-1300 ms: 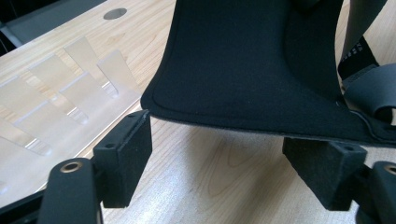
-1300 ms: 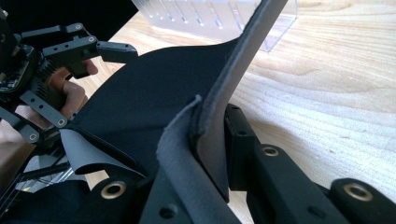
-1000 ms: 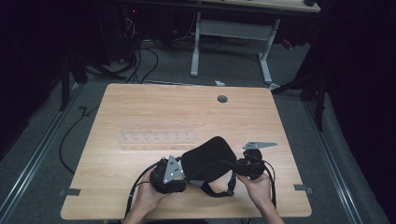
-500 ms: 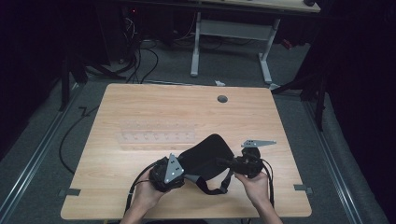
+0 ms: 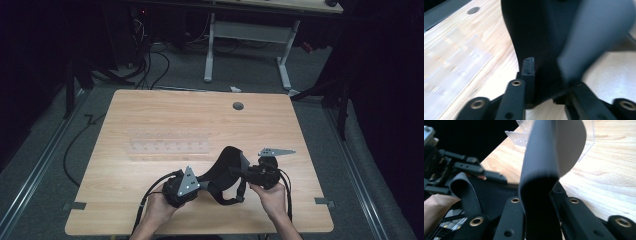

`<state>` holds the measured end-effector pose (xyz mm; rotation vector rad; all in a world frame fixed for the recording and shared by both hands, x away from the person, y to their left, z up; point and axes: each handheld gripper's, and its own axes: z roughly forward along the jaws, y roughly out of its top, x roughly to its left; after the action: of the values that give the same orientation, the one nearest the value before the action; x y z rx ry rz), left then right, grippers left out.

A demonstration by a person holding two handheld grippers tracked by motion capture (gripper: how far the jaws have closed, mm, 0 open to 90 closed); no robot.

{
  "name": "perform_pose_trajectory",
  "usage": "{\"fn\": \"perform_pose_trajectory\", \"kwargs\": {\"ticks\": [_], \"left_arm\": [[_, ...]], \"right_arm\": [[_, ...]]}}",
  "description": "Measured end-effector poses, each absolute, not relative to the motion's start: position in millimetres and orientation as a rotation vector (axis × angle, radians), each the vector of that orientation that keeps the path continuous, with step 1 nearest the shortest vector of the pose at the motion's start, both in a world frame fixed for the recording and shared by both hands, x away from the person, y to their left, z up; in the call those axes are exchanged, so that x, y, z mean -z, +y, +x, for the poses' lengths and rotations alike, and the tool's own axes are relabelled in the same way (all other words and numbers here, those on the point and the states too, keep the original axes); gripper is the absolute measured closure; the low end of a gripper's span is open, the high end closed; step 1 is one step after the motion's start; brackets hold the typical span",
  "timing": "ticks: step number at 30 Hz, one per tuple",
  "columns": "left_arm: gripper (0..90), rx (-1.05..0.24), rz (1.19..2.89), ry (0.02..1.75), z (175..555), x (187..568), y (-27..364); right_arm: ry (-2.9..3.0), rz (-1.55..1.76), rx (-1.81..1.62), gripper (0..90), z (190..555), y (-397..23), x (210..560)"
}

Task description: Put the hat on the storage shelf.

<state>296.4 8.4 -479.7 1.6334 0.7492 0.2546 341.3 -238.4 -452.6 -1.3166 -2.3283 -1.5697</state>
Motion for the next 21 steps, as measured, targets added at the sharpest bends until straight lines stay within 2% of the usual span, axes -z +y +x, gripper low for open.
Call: {"fn": "perform_pose_trajectory", "kwargs": {"ticks": [3, 6, 11, 14, 21], "left_arm": [[84.8, -0.214, 1.648, 0.724, 293.4, 476.0, 8.6], [86.4, -0.164, 1.655, 0.72, 291.4, 472.3, 10.4], [86.6, -0.119, 1.636, 0.731, 289.1, 469.0, 14.4], [86.6, -0.113, 1.633, 0.744, 289.5, 469.6, 16.2], [86.6, -0.12, 1.588, 0.802, 293.8, 469.3, 25.2]], "right_arm": [[-2.319, -1.336, 1.585, 74.8, 342.2, -241.2, 451.9], [-2.314, -1.334, 1.611, 69.9, 343.0, -243.1, 451.9], [-2.286, -1.342, 1.668, 52.4, 342.7, -248.1, 452.7], [-2.268, -1.345, 1.708, 46.3, 341.5, -253.7, 455.5], [-2.234, -1.424, 1.772, 43.4, 335.6, -278.4, 472.0]]}}
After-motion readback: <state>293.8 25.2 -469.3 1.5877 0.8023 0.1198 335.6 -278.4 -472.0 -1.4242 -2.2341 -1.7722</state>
